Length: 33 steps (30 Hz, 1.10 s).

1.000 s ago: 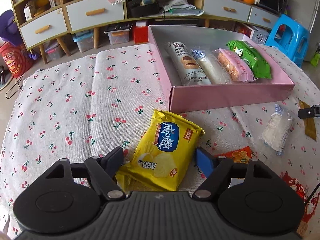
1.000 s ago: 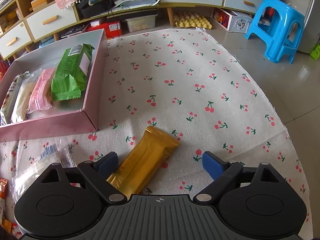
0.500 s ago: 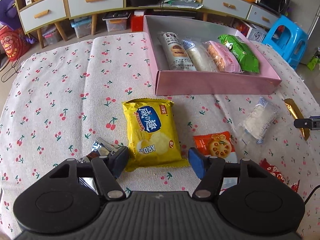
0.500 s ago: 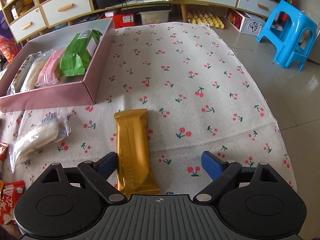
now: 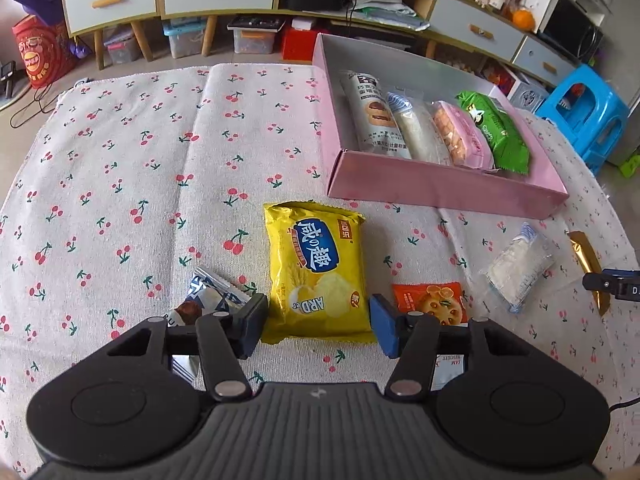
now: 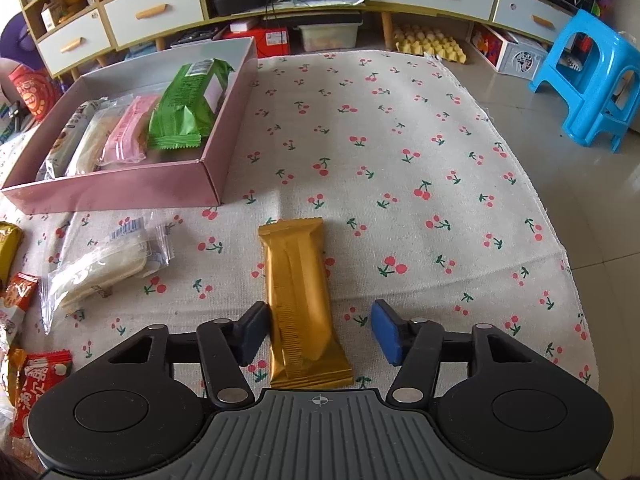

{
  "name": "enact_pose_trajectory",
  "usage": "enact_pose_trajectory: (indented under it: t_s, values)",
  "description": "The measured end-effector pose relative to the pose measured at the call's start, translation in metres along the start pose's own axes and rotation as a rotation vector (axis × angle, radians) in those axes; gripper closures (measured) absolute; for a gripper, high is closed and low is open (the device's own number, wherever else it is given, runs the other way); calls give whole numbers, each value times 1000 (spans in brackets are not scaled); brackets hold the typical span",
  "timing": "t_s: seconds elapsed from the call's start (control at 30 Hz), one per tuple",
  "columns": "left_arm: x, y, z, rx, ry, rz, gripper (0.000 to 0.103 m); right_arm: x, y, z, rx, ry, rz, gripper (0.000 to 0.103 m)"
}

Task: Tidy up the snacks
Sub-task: 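Grasp the yellow chips bag with the left tool while the right tool grasps the gold bar, then carry the yellow chips bag and gold bar over the pink box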

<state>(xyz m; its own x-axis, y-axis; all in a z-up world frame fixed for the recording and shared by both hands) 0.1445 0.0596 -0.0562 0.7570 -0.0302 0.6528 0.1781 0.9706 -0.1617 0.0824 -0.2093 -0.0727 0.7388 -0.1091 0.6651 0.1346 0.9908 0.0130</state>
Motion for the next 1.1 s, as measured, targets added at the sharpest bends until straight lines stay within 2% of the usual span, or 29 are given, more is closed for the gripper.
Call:
enact_pose_trajectory:
  t_s: [0.03,0.1,0.17,0.47,0.73,1.1]
  values:
    - [0,0,0,1,-1,1,51,0,2,0,5,-1,5,67]
    - [0,-1,0,3,-2,1,52,1,4,1,8,-2,11,73]
    - [1,-1,1,6,-4,5,52,1,5,2,8,-2,10,74]
    - [4,1,5,-3,-15,52,53,5,-4,4,62,26,-107,75]
    - [6,3,8,-19,-15,102,55,9,-5,11,172,63,-239,75]
    - [11,0,15,-50,-34,144,59,19,-4,30,254,47,-310,75]
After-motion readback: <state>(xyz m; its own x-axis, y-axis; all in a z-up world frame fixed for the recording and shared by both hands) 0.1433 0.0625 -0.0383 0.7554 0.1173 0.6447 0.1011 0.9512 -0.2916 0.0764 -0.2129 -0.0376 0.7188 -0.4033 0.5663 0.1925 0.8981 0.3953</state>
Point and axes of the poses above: each gripper's, at about its wrist camera, not at the fingertips, and z roughly against the way its jaws point, y to its left, x to its top, the point moved 3 cm from there along -z, roughly the way its jaws point, and after that the axes turned 11 degrees about -y, right-handed, at the moved point
